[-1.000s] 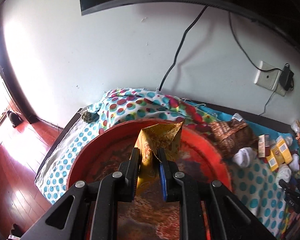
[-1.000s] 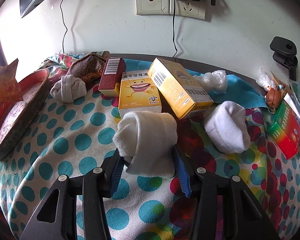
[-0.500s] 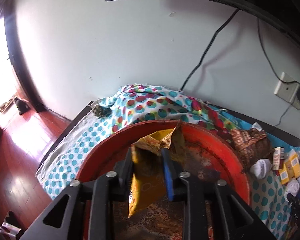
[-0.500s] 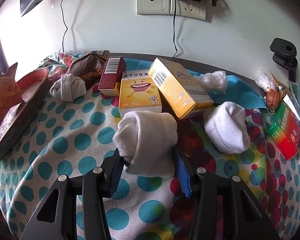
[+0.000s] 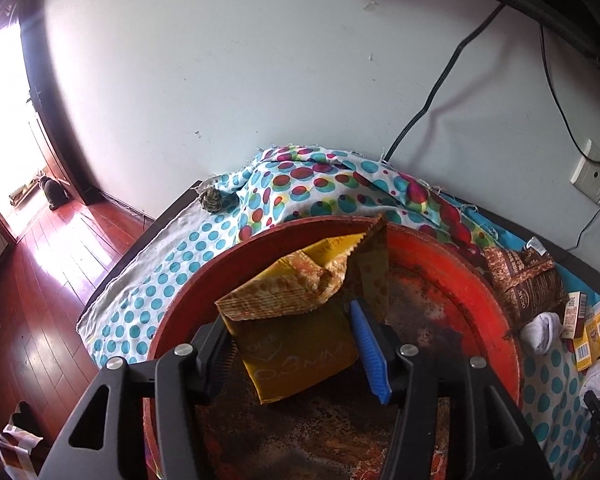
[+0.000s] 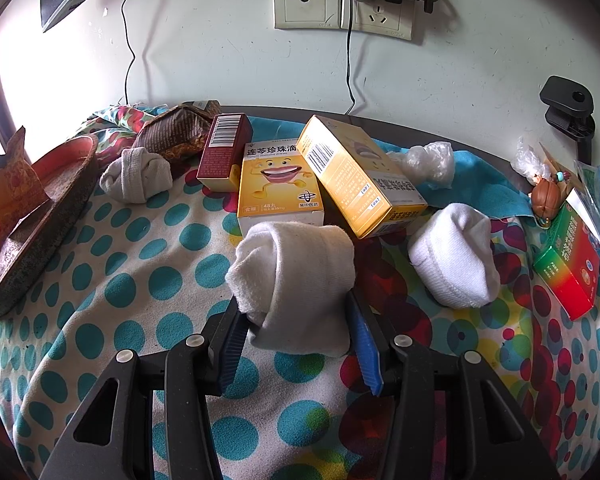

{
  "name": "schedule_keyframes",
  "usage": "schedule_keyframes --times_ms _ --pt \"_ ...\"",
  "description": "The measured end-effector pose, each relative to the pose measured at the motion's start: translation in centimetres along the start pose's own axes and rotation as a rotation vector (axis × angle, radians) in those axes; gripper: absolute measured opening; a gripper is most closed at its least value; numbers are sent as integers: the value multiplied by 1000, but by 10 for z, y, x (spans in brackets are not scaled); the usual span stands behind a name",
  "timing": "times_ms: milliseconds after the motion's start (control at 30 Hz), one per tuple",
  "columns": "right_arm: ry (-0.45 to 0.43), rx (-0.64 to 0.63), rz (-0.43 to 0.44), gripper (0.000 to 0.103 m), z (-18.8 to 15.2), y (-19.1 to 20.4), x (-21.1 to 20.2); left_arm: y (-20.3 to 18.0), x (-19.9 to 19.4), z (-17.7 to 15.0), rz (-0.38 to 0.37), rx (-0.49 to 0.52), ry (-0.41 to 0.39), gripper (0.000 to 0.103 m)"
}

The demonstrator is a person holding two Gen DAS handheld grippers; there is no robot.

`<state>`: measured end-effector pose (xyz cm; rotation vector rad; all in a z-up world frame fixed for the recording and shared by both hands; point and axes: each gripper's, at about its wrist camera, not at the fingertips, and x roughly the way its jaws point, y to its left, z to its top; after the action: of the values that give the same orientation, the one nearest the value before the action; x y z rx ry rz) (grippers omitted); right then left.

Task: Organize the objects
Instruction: 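Lift the yellow snack bag and carry it over the red tray with the left gripper, then lower the yellow snack bag into the red tray and open the left gripper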

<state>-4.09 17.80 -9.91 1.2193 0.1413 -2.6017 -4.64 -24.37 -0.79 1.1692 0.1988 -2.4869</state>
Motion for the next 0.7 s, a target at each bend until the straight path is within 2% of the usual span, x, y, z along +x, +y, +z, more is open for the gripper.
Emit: schedule_keyframes --times_ms 400,700 --pt "1 -1 -2 45 -1 1 1 11 -14 6 38 -24 -47 57" --pt "-1 -18 -18 46 -6 -4 -4 12 -25 2 8 -27 -46 57"
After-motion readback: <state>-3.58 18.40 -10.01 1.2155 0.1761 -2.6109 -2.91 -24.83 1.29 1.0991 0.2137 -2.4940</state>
